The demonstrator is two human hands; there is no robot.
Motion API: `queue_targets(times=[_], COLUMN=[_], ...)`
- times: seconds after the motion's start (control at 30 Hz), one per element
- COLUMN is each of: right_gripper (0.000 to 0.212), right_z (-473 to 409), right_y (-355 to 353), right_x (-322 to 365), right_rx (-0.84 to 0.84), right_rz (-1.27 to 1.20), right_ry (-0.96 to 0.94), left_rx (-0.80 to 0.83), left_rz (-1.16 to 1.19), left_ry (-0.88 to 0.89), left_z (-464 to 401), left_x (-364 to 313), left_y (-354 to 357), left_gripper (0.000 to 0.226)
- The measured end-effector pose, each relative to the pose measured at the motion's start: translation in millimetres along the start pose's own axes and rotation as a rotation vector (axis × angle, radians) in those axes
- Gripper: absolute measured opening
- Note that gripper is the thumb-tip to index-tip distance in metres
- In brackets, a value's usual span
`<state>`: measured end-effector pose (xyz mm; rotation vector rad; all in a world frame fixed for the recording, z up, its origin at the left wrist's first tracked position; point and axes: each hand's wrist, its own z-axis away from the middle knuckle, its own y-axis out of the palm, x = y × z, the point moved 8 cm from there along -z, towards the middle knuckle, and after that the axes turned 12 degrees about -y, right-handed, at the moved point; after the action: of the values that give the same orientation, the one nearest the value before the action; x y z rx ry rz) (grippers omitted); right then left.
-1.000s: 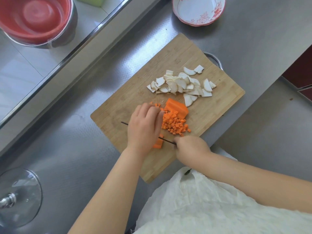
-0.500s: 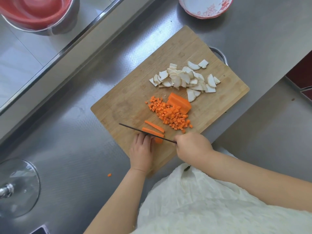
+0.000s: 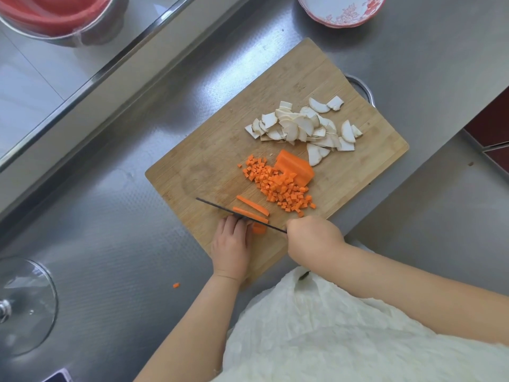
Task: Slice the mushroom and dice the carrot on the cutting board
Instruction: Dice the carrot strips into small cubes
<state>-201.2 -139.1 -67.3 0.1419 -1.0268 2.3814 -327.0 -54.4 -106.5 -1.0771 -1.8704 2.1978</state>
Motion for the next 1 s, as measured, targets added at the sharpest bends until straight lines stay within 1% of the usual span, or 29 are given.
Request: queue_targets(times=[0.1,0.27,0.4,0.47,0.53,0.57,0.63,0.7,0.77,0.83,0.87,0.9,0.93,1.0], right_gripper=[0.027,0.027,0.021,0.019,0.020,0.022,0.025,0.024,0.021,0.020,0.020,0.020,0.020,0.023], right_z=[-1.8,-4.7,-6.8,-7.0,-6.1,-5.4,-5.2,-4.8,-4.8,-5.2,-5.4,-5.7,-6.0,-6.8], right_y=[-0.1,4.9,10.3,10.1,10.3,10.8,12.4,12.9,14.0,16.2,17.4,18.2,18.9,18.1], right_x=[3.0,2.5,-3.9,-6.7,-7.0,-6.3,-5.0,-5.7,-9.4,-13.2,-14.9,-16.5,-18.0,-20.0], right_rx=[0.042,0.064,0.045,0.036,0.040,0.043,0.043,0.031,0.008,-0.014,-0.023,-0.029,-0.033,-0.043], right_rz=[0.015,0.008,-0.035,-0.051,-0.055,-0.058,-0.072,-0.110,-0.170,-0.218,-0.233,-0.249,-0.268,-0.314], right_ry=[0.028,0.044,0.049,0.054,0.051,0.047,0.045,0.061,0.092,0.115,0.120,0.120,0.116,0.092], left_rx=[-0.016,-0.018,-0.006,-0.065,-0.167,-0.191,-0.148,-0.040,0.112,0.239,0.247,0.212,0.135,-0.126], left_rz=[0.011,0.012,0.083,0.159,0.170,0.137,-0.023,-0.251,-0.440,-0.549,-0.553,-0.510,-0.410,-0.114], left_ry=[-0.004,-0.011,-0.034,-0.055,-0.005,0.040,0.107,0.143,0.144,0.143,0.155,0.166,0.168,0.205], left_z=[-0.1,0.7,3.3,6.3,3.5,-2.3,-22.3,-44.1,-60.4,-67.9,-71.4,-74.0,-75.0,-66.9], left_x=[1.3,1.8,2.6,-0.5,-16.7,-29.1,-53.2,-69.6,-79.4,-82.0,-84.9,-89.1,-92.1,-91.3], left_y=[0.2,1.0,-5.3,-23.5,-48.1,-58.2,-65.1,-58.0,-45.5,-31.0,-28.8,-31.6,-40.2,-67.9], left_gripper=[0.026,0.026,0.017,0.012,0.013,0.016,0.023,0.041,0.061,0.069,0.070,0.067,0.060,0.037])
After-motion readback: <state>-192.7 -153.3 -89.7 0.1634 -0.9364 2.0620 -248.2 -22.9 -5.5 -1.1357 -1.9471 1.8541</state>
